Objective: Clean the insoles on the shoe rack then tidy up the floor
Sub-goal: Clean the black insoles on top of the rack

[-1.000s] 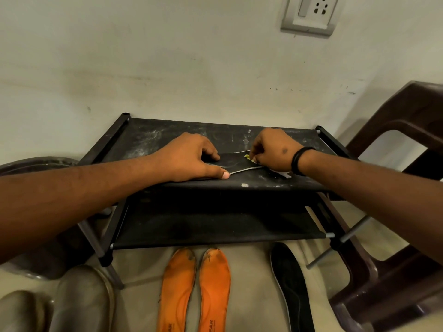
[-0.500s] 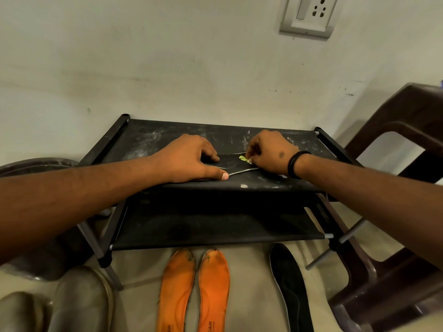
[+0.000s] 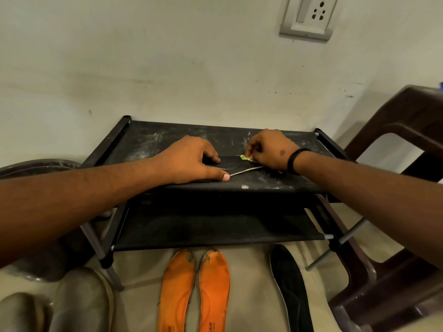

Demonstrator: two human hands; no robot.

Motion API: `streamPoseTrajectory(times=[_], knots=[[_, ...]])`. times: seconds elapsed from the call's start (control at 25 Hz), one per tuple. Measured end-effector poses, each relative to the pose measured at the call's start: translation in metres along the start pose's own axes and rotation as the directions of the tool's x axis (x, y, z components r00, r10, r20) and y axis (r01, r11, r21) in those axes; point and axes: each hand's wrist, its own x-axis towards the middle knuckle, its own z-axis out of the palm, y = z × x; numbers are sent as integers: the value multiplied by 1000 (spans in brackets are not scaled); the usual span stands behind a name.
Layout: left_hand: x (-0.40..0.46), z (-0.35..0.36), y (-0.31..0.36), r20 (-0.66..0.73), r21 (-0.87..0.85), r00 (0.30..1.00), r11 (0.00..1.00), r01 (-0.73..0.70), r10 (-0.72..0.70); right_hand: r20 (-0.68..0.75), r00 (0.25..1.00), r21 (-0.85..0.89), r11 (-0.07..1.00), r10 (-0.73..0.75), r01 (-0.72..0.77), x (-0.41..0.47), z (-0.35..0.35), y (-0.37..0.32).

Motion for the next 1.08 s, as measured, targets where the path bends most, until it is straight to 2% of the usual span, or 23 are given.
streamPoseTrajectory(times=[0.08,0.2,0.36,0.44,0.56,0.64,0.8,0.96,1.0,1.08], knots=[[0,0,-2,-1,2,1000,1000,1,-1,-36,999,-16,1000,-6,5,3,10,-9],[-2,-1,-1,7,8,1000,1000,-3,3,-30,994,52,993,-104,105,-1,16,-28],[-3,-1,2,10,7,1000,1000,-17,17,64,973,134,968,-221,211,-16,7,-34],[-1,0,1,8,7,1000,1000,-11,11,93,981,93,983,-168,159,-14,1,-25],[1,1,-1,8,2,1000,1000,-7,7,37,999,5,1000,7,-7,1,-3,-9],[1,0,-1,6,6,1000,1000,-7,7,4,998,3,998,67,-67,8,2,-11],[-1,0,-1,7,10,1000,1000,-4,4,-7,999,1,999,-46,46,9,15,-34],[-2,0,0,15,8,1000,1000,-16,16,123,977,70,984,-174,166,-8,3,-42],[-1,0,0,16,11,1000,1000,-16,16,141,975,39,985,-169,165,-10,1,-38],[1,1,-1,14,11,1000,1000,-9,9,125,990,-72,994,-68,77,-7,-4,-24]])
